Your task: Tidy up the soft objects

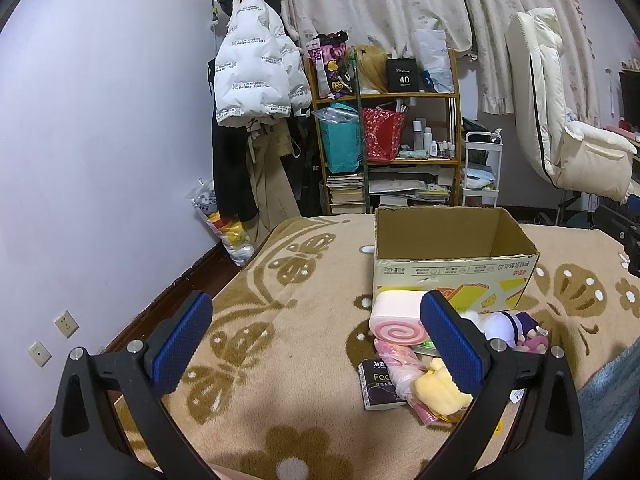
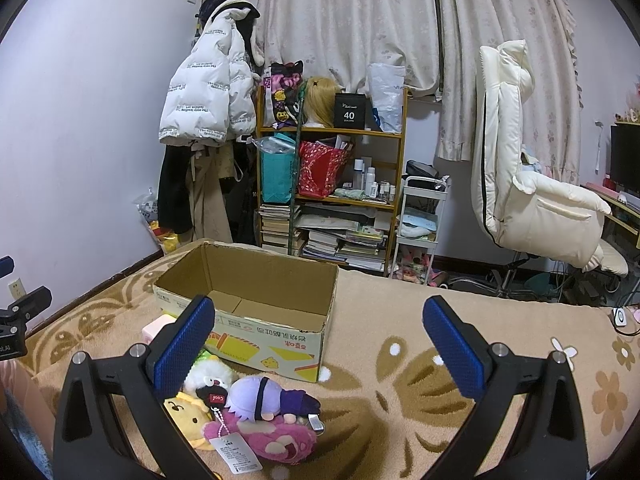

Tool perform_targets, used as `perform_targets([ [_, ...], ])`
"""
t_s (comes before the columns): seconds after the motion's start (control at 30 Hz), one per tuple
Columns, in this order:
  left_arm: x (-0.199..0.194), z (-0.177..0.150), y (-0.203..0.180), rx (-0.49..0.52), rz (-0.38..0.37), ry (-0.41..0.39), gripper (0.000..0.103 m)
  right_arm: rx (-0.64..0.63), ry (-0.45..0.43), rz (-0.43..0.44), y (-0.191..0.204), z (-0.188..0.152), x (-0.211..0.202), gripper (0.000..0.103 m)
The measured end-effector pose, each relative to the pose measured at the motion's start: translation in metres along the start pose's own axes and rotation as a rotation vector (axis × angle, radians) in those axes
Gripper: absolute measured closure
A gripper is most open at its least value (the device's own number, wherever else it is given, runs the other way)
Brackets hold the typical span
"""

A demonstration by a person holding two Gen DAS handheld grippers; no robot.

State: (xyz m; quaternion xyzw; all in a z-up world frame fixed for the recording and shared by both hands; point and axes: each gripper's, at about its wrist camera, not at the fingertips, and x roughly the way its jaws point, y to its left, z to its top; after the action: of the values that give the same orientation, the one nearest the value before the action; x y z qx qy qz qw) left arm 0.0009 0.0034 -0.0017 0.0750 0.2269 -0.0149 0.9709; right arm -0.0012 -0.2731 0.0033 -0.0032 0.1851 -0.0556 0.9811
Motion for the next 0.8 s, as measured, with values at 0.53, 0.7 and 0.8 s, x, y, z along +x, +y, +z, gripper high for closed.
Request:
perform_targets([
  [0.53,0.0023,-0.0008,0.001,-0.002,0.0,-0.001,0.0,-0.002,0.002,0.0,0.0004,0.0,0.001,0.0],
  [0.7,0.0024,-0.0007,0.0009,-0.001,-0.001,-0.002,0.0,-0.003,0.002,0.001,0.0005,-0.0004,0.0014,0.0],
  [0.8,0.0028,-0.0008,0.0013,-0.001,0.0,-0.001,0.0,-0.003,0.003,0.001,0.0004,-0.0005,0.0016,0.0],
])
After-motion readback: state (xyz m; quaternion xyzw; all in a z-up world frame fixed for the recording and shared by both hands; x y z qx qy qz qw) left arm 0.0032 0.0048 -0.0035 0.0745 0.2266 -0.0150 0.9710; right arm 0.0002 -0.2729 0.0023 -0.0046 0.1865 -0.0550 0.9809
